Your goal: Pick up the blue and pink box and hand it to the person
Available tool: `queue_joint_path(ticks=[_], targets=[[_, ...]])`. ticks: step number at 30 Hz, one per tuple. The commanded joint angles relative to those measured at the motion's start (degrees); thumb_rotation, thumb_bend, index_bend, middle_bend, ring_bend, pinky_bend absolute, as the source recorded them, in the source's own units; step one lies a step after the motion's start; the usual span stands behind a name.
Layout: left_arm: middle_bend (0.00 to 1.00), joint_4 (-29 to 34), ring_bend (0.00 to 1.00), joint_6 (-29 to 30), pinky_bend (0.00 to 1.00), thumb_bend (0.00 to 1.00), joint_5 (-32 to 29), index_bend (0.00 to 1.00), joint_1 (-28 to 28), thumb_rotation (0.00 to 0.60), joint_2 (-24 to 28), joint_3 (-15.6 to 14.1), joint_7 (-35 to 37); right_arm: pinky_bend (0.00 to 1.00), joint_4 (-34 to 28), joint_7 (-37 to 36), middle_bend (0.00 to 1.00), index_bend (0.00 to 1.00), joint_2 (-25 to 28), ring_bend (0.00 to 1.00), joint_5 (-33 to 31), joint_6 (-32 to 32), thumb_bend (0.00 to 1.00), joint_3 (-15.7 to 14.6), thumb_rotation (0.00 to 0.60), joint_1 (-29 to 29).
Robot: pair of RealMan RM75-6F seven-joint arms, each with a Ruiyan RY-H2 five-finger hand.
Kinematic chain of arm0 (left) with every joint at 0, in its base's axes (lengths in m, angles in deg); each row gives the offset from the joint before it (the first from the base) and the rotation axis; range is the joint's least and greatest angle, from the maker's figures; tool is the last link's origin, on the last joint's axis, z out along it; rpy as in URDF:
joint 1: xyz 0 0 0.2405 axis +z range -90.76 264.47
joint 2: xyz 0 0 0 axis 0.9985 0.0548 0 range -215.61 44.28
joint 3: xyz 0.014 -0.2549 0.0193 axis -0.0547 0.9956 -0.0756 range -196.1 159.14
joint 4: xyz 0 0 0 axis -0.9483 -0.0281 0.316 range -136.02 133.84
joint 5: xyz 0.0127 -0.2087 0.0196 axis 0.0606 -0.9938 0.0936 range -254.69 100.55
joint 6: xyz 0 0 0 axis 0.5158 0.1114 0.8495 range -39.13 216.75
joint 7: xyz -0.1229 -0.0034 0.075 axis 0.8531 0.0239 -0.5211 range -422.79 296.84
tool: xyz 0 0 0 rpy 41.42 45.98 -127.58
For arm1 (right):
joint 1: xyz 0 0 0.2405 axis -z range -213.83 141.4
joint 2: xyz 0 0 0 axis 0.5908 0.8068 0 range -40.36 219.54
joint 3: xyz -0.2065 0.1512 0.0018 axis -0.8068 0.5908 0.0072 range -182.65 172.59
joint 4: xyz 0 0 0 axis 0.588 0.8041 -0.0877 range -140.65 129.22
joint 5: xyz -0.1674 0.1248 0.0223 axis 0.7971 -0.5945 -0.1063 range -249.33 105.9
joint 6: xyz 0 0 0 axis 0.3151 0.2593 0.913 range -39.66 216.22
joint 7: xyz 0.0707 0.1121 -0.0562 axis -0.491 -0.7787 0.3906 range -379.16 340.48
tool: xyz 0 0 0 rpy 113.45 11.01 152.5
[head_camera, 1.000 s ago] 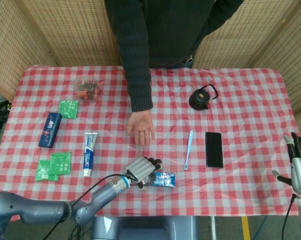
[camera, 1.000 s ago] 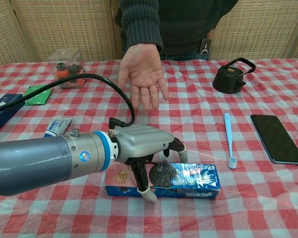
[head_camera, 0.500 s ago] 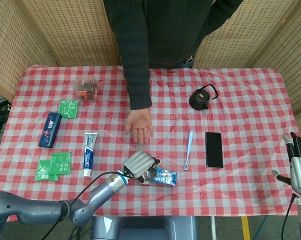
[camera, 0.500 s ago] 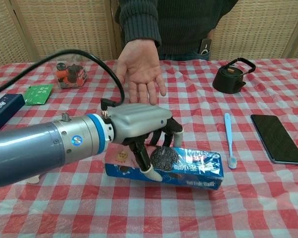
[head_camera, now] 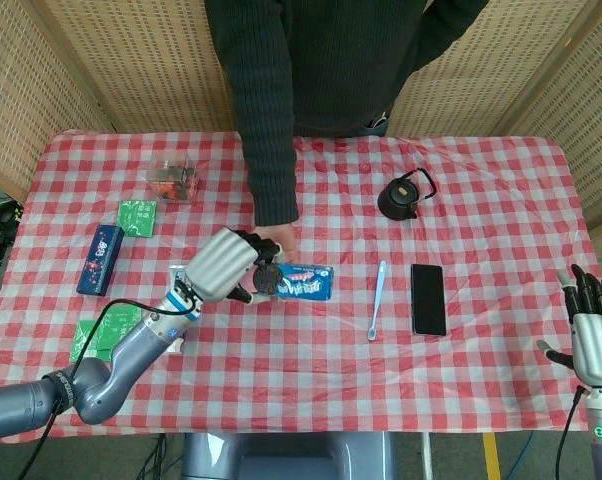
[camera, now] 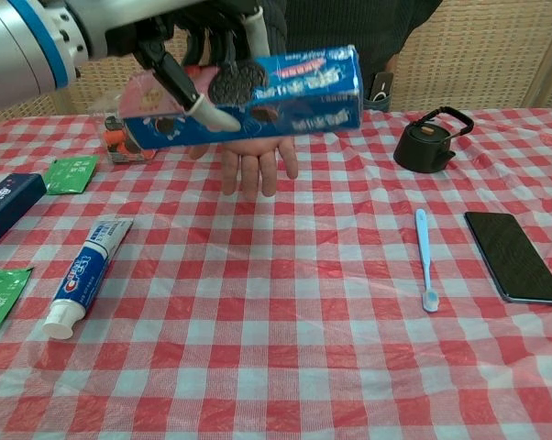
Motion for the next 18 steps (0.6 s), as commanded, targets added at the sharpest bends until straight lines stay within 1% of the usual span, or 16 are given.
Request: queue_joint_path(ticks=[1, 6, 10, 13, 14, 15, 16, 18], targets=[[0.55, -1.2, 0.55, -0.8, 0.63, 0.07, -3.1, 0.69, -1.0, 0.600, 1.3, 1.8, -0.6, 0.00, 0.0, 0.1, 0.00, 0.02, -0.1, 0.00, -0.1, -0.1, 0.00, 0.1, 0.600, -0.1], [0.55, -3.1, 0.55, -3.0, 0.63, 0.06, -6.4, 0.69, -2.4, 0.600, 0.8, 1.5, -2.9, 0.00, 0.1, -0.2, 0.00, 0.02, 0.0, 0.00, -0.6, -0.5, 0.00, 0.3, 0.600, -0.2], [0.55, -3.8, 0.55, -3.2, 0.62, 0.05, -6.6, 0.68, -2.8, 0.600, -0.1, 0.5, -3.3, 0.00, 0.1, -0.7, 0.00, 0.02, 0.2, 0.00, -0.9, -0.6, 0.00, 0.4, 0.600, -0.2], [0.51, -4.5, 0.53, -3.2, 0.59, 0.02, -6.7, 0.64, -3.1, 0.600, -0.9, -0.1, -3.6, 0.00, 0.1, -1.0, 0.00, 0.02, 0.4, 0.00, -1.0, -0.5, 0.00, 0.5, 0.600, -0.1], [0.45, -4.6, 0.49, -3.1, 0.54, 0.01, -6.7, 0.58, -3.2, 0.600, -1.0, -0.2, -3.8, 0.00, 0.1, -1.1, 0.00, 0.02, 0.4, 0.00, -1.0, -0.5, 0.00, 0.5, 0.600, -0.1], [0.37, -4.7, 0.41, -2.8, 0.47, 0.00, -6.7, 0.50, -3.3, 0.600, -1.2, -0.3, -4.0, 0.00, 0.0, -1.1, 0.00, 0.02, 0.5, 0.00, -1.0, -0.5, 0.00, 0.5, 0.600, -0.1], [0.30, -4.7, 0.34, -2.5, 0.41, 0.00, -6.7, 0.44, -3.3, 0.600, -1.2, -0.4, -4.3, 0.00, 0.0, -1.2, 0.00, 0.02, 0.6, 0.00, -1.0, -0.5, 0.00, 0.4, 0.600, -0.1], [0.11, -4.1, 0.13, -2.1, 0.23, 0.00, -7.1, 0.22, -3.2, 0.600, -1.0, -0.5, -5.2, 0.00, 0.0, -1.4, 0.00, 0.02, 0.7, 0.00, -1.0, -0.6, 0.00, 0.4, 0.600, -0.1]])
